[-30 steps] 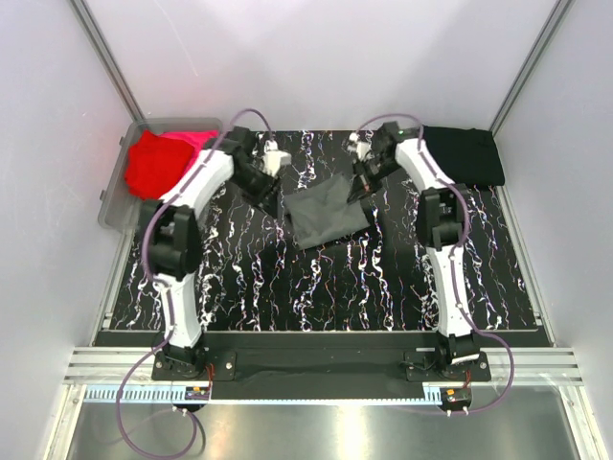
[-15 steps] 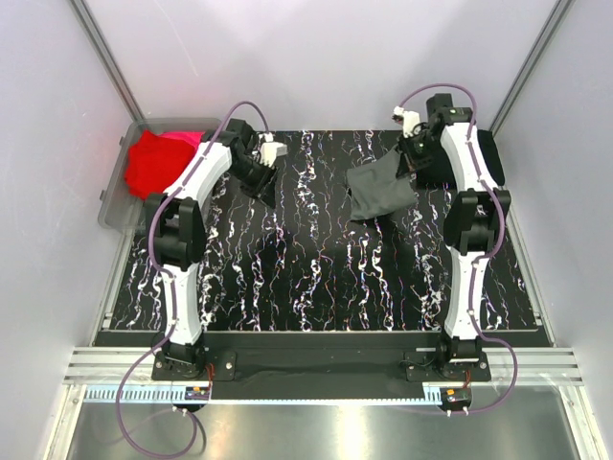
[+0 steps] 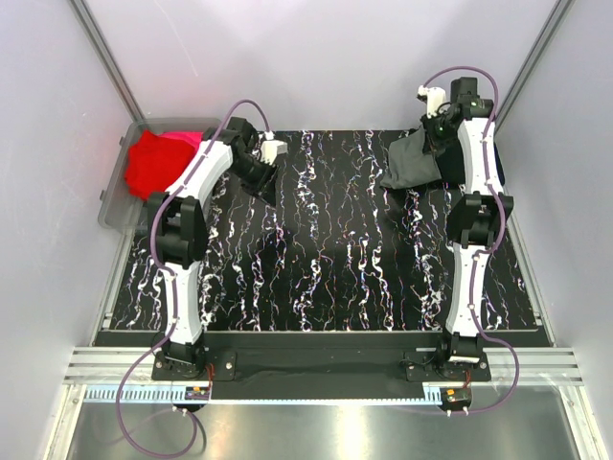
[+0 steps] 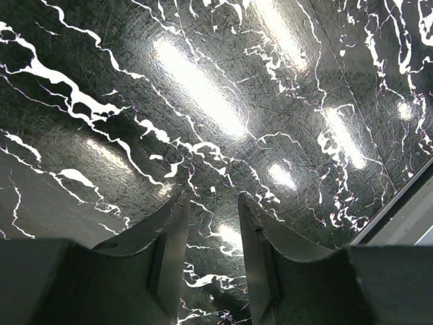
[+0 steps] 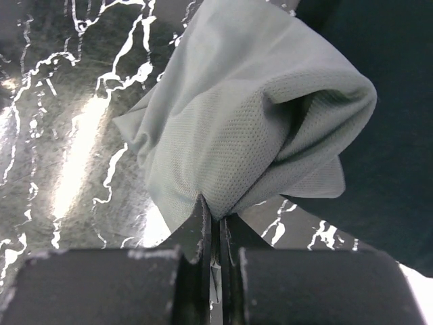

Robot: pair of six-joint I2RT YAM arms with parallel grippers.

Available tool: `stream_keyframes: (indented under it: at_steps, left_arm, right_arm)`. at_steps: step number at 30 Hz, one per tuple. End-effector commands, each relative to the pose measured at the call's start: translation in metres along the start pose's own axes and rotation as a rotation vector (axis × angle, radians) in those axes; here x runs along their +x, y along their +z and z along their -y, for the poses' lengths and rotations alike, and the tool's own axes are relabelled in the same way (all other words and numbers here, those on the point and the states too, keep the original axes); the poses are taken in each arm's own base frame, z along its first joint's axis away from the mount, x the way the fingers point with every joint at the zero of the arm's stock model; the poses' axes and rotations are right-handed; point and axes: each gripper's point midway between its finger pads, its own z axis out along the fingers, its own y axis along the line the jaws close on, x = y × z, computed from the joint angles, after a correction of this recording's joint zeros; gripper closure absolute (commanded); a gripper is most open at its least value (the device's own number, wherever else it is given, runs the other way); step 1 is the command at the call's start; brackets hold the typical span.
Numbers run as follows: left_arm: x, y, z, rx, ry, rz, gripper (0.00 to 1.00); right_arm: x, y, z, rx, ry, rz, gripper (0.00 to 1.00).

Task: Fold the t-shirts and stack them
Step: Neatly place the folded tshirt to the corner

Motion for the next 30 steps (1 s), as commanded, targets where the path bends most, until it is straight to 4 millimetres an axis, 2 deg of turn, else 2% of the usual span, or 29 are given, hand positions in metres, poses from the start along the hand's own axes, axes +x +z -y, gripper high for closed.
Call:
stream_keyframes:
  at_steps: [1, 7, 10, 16, 20, 25, 30]
  left_arm:
    - [-0.001, 0.002, 0.0, 0.005, 0.004, 0.0, 0.61]
    - [-0.003, 0.007, -0.001, 0.017, -0.001, -0.002, 0.61]
    - [-0.002, 0.008, 0.0, 0.021, -0.002, -0.005, 0.61]
    - [0.002, 0.011, 0.003, 0.025, -0.003, -0.02, 0.61]
    - [0.005, 0.012, 0.004, 0.025, -0.002, -0.029, 0.61]
    - [0.0, 0.015, 0.003, 0.031, -0.001, -0.02, 0.61]
    - [0.002, 0.02, 0.005, 0.037, 0.0, -0.032, 0.61]
  right_arm:
    - [-0.034, -0.022, 0.017, 0.095, -0.06, 0.104, 1.0]
    - [-0.051, -0.047, 0.049, 0.191, -0.072, 0.186, 1.0]
    - [-0.053, -0.058, 0.064, 0.232, -0.082, 0.205, 1.0]
    - [-0.045, -0.058, 0.094, 0.281, -0.078, 0.213, 1.0]
    - [-0.046, -0.064, 0.111, 0.311, -0.059, 0.244, 1.0]
    - [-0.055, -0.074, 0.113, 0.328, -0.064, 0.277, 1.0]
    - [-0.05, -0.065, 0.126, 0.365, -0.103, 0.257, 1.0]
